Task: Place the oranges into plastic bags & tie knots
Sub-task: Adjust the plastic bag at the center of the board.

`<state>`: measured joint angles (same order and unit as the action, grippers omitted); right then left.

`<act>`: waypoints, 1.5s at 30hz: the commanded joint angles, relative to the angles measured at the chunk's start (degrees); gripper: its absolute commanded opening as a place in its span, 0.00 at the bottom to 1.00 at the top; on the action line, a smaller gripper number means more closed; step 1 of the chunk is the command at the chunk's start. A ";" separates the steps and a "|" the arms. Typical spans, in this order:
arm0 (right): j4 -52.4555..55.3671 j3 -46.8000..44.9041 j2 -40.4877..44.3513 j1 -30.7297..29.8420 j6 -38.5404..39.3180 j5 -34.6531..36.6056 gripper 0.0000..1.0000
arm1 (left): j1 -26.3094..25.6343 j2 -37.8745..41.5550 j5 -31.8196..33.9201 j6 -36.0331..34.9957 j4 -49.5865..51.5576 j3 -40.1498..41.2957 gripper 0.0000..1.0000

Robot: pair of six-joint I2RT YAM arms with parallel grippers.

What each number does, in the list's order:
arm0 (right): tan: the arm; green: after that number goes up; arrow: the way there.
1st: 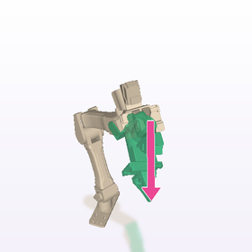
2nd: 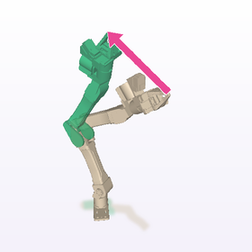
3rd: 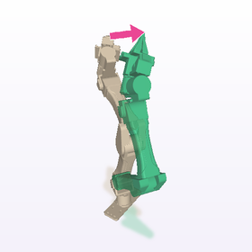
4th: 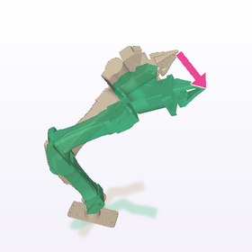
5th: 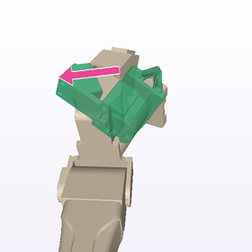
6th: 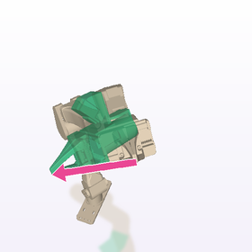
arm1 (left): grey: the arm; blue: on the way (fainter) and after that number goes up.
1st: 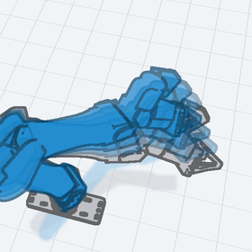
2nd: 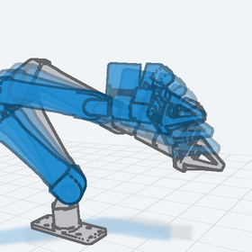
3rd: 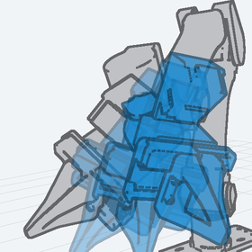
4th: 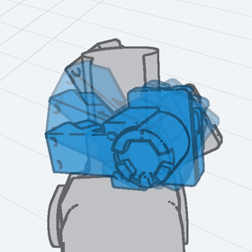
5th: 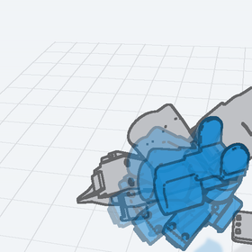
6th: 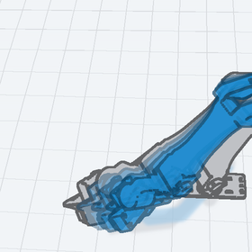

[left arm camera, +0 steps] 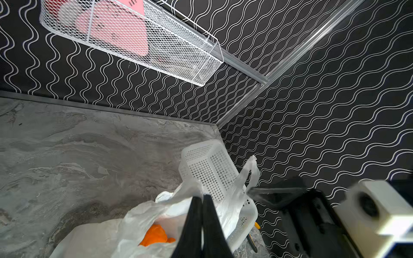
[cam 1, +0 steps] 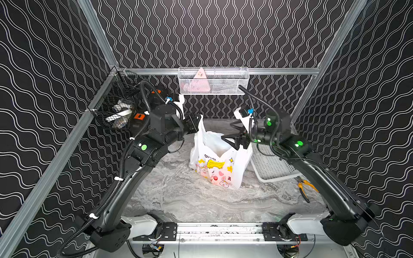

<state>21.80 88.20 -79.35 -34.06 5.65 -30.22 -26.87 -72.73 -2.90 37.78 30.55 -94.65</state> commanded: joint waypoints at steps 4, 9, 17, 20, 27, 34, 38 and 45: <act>-19.45 2.62 -9.99 -0.03 -10.61 -13.61 0.89 | 0.00 -0.92 1.52 0.97 -0.43 -1.30 0.00; -27.70 3.34 -14.23 -0.13 -17.35 -22.02 0.95 | 0.00 -1.63 2.28 0.39 -0.72 -1.55 0.00; -27.83 5.48 -18.66 -0.57 -15.52 -21.22 0.96 | 0.01 -2.52 2.26 1.10 -0.62 -1.69 0.00; -27.50 6.36 -20.91 -0.86 -14.29 -18.41 0.95 | -0.02 -2.81 2.06 1.09 -0.80 -2.18 0.00; -32.71 5.28 -22.83 -2.50 -17.59 -23.32 0.87 | 0.06 -3.27 4.71 0.50 0.92 -3.70 0.00; -40.25 0.86 -22.86 -4.30 -23.91 -21.27 0.44 | 0.03 -4.34 5.96 0.53 0.97 -4.75 0.00; -39.55 0.87 -22.96 -4.51 -24.59 -19.51 0.07 | 0.05 -5.12 5.21 -0.30 1.63 -5.47 0.00; -35.78 0.82 -21.81 -4.47 -24.11 -15.57 0.00 | 0.48 -4.00 6.34 -6.02 6.03 -6.89 0.71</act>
<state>-13.89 88.95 -101.89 -38.50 -18.59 -47.13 -26.76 -77.49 2.74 34.46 35.53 -101.45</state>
